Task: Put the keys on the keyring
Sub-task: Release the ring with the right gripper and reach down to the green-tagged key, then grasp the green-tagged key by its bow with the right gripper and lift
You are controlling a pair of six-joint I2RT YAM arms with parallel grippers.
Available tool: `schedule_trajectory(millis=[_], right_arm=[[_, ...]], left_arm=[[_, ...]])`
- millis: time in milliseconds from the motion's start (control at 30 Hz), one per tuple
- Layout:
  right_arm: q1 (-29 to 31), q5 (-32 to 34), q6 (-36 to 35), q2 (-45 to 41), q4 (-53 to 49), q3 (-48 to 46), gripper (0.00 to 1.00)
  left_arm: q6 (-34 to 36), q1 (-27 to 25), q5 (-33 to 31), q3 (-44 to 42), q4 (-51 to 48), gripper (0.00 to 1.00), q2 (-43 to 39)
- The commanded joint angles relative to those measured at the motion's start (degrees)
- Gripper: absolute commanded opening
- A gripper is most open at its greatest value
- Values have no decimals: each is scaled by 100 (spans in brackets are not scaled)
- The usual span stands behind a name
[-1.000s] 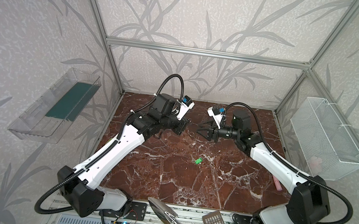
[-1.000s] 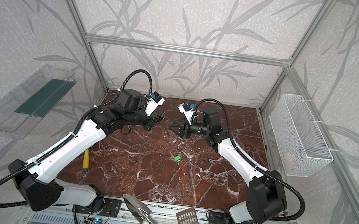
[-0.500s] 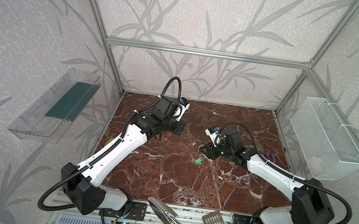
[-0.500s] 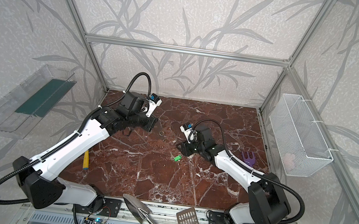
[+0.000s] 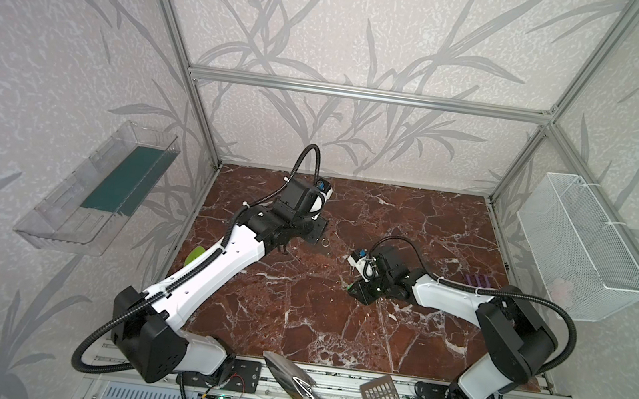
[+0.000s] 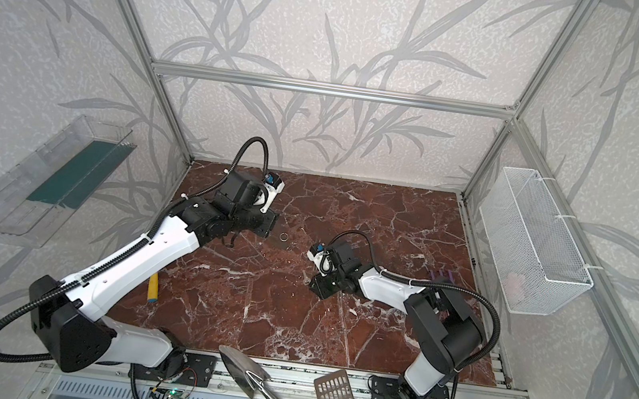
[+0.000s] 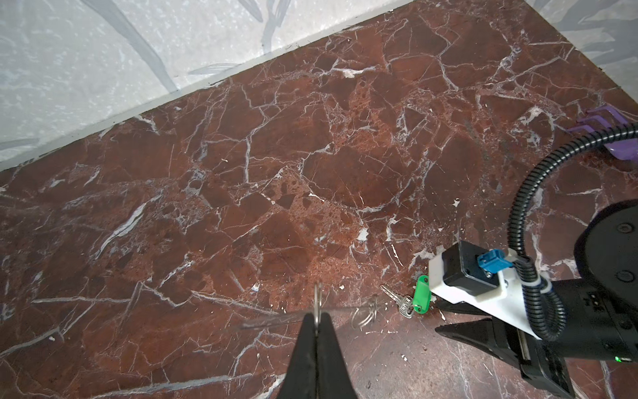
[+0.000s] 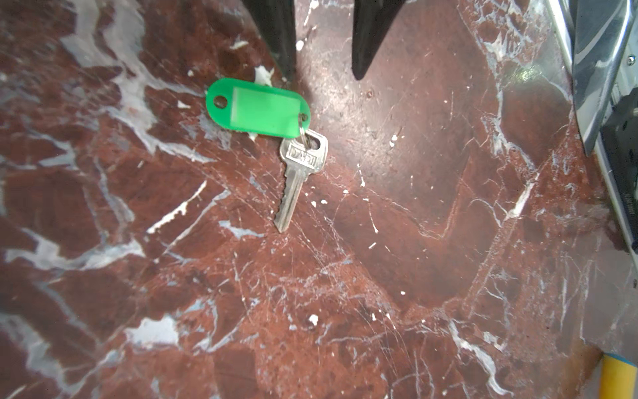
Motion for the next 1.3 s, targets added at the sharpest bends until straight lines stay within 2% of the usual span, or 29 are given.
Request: schedule_trajectory(millis=[0, 567, 1267], right_arm=[[31, 56, 49, 118, -8, 226, 29], [38, 157, -83, 672, -34, 620, 22], [36, 70, -146, 708, -157, 714, 2]], left_arm=[[-155, -24, -46, -97, 100, 0, -115], [-117, -31, 32, -3, -79, 0, -21], [-69, -29, -3, -48, -52, 0, -43]])
